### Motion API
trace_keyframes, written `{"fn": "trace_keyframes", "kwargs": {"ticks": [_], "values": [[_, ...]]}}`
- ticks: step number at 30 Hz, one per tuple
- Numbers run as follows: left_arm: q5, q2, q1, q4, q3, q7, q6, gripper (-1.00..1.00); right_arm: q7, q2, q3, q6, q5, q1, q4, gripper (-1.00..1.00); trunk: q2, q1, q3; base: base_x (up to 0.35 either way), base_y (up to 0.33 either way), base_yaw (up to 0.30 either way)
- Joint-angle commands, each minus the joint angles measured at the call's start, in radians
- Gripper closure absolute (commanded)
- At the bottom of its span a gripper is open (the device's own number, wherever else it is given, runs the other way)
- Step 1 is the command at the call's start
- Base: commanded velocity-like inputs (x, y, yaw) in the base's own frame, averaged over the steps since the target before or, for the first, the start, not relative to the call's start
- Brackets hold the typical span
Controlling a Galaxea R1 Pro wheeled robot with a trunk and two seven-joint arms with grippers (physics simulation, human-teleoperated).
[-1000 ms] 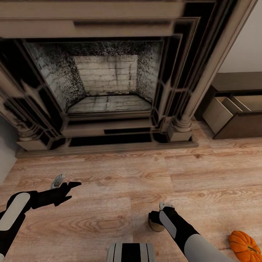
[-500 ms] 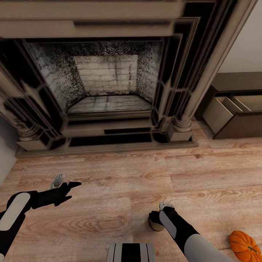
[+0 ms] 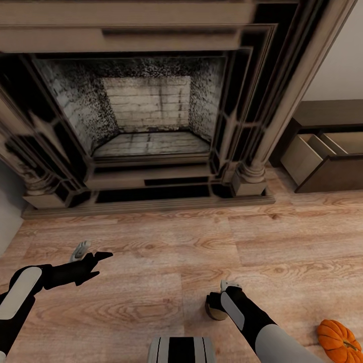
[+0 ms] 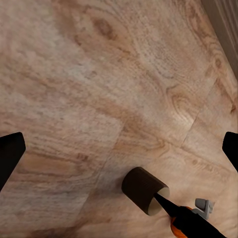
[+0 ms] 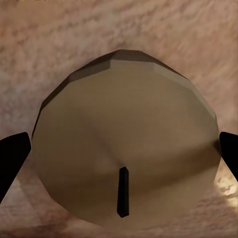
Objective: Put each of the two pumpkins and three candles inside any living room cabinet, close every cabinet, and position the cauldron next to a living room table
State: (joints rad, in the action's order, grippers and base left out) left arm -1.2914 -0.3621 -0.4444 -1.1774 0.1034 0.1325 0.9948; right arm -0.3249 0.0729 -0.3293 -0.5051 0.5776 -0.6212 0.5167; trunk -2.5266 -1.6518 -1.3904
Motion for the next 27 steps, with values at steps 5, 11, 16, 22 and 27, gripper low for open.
{"fn": "trace_keyframes", "kwargs": {"ticks": [5,11,16,22,27], "values": [[-0.011,0.000,0.000,-0.001,0.001,0.010,0.004,-1.00,-0.010,-0.001,-0.006,-0.001,0.014,0.000,0.002,1.00,0.000,0.000,-0.001,0.000,0.000,0.000],[-0.011,0.000,0.000,-0.001,0.001,0.010,0.004,-1.00,-0.009,-0.001,-0.006,-0.001,0.015,-0.001,0.002,1.00,0.001,0.003,0.022,0.000,0.000,0.000],[-0.010,0.000,0.000,-0.001,0.000,0.010,0.004,-1.00,-0.007,-0.001,-0.006,-0.001,0.015,0.000,0.008,1.00,0.002,0.005,0.042,0.000,0.000,0.000],[-0.003,0.001,0.000,-0.001,-0.002,0.014,0.002,-1.00,-0.005,-0.001,-0.007,-0.003,0.011,0.000,0.011,1.00,0.004,0.008,0.065,0.000,0.000,0.000],[0.001,0.002,0.000,0.024,-0.003,0.023,-0.001,-1.00,0.004,-0.001,-0.006,-0.003,0.014,-0.001,0.012,1.00,0.005,0.010,0.084,0.000,0.000,0.000]]}}
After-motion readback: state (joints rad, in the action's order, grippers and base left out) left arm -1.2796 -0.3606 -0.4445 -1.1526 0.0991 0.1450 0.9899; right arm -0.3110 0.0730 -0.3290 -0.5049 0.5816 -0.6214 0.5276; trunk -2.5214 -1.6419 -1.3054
